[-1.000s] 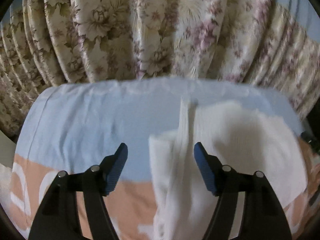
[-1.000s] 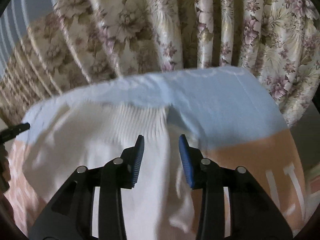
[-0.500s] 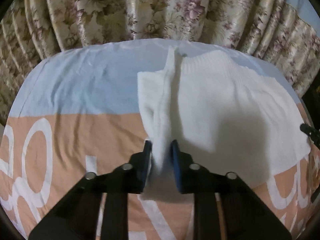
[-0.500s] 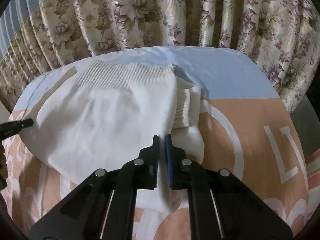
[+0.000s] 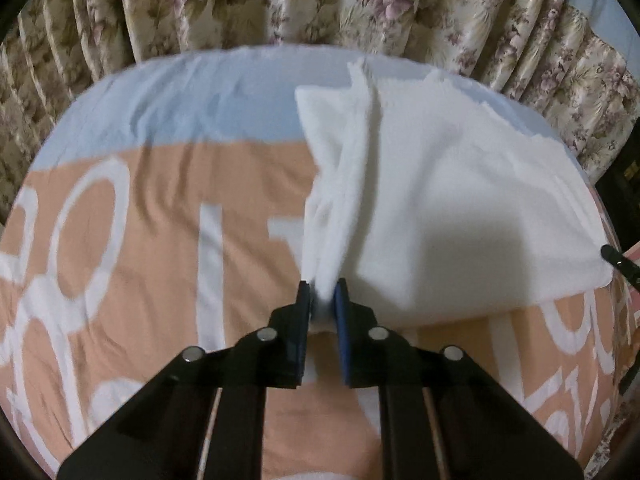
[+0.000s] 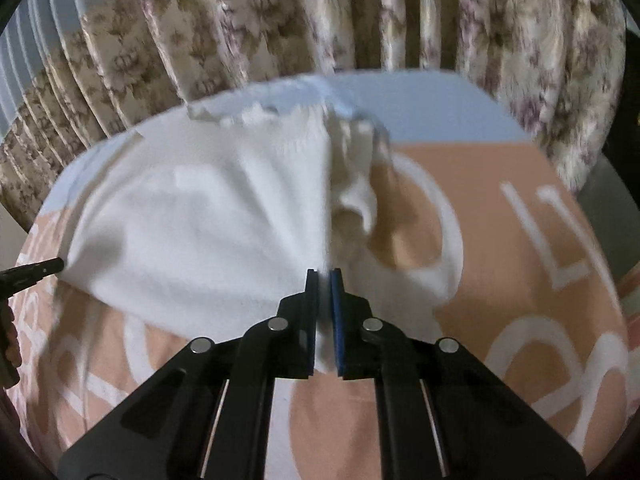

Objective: Fold small clothes

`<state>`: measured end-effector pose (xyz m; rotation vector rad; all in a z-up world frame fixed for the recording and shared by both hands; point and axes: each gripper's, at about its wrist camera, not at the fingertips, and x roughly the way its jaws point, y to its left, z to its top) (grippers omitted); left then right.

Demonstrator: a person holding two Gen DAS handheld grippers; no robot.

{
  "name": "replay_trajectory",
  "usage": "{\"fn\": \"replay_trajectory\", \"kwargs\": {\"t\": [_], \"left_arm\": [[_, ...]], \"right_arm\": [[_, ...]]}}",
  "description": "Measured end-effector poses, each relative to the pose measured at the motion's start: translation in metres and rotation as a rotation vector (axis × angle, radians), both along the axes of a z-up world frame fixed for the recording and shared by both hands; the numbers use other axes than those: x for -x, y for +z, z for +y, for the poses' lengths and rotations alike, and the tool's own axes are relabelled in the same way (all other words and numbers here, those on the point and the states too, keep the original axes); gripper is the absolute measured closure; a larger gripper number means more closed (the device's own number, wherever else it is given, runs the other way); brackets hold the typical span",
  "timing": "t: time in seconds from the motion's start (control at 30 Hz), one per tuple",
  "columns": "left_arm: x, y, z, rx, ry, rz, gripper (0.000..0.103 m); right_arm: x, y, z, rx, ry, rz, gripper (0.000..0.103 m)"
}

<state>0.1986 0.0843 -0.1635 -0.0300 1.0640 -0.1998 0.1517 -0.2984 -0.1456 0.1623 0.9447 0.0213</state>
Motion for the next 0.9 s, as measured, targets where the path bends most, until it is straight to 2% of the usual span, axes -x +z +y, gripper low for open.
{"fn": "replay_trajectory", "kwargs": {"t": [0.07,0.13,0.2,0.27,0.33,0.43,0.5,0.57,0.6,0.63,0.77,0.9], "left_arm": [[0.003,0.004,-0.004,-0.017,-0.010,-0.010,0.090],[0.004,0.009,-0.008,-0.035,-0.017,-0.022,0.089],[0.002,0.017,-0.010,-0.040,-0.023,-0.042,0.081],[-0.002,0.026,-0.014,-0.045,-0.025,-0.071,0.057],[-0.012,0.034,-0.021,-0.061,-0.033,-0.101,0.052],[-0.029,0.033,-0.033,-0.068,-0.060,-0.089,0.048],[-0.041,0.024,-0.040,-0.076,-0.063,-0.059,0.050],[-0.045,0.017,-0.040,-0.073,-0.054,-0.031,0.088],[-0.044,0.015,-0.037,-0.081,-0.043,-0.026,0.090],[-0.042,0.014,-0.033,-0.071,-0.035,-0.026,0.093],[-0.023,0.015,-0.018,-0.028,-0.001,-0.034,0.095],[-0.011,0.006,-0.017,-0.047,0.000,-0.017,0.094]], "right_arm": [[-0.001,-0.009,-0.003,-0.021,-0.007,0.022,0.096],[-0.002,-0.004,-0.003,-0.037,-0.003,0.014,0.093],[-0.001,0.007,-0.001,-0.037,0.002,-0.017,0.092],[-0.004,0.018,0.000,-0.020,0.006,-0.040,0.088],[-0.009,0.024,0.000,-0.019,0.005,-0.053,0.079],[-0.018,0.021,-0.001,-0.024,0.006,-0.031,0.074],[-0.024,0.013,0.002,-0.016,0.013,-0.010,0.074],[-0.028,0.008,0.005,-0.017,0.025,-0.002,0.088],[-0.029,0.007,0.006,-0.015,0.033,-0.007,0.095],[-0.030,0.007,0.008,-0.001,0.039,-0.018,0.096],[-0.033,0.006,0.009,0.022,0.045,-0.033,0.096],[-0.036,0.000,0.006,0.047,0.037,-0.007,0.096]]}}
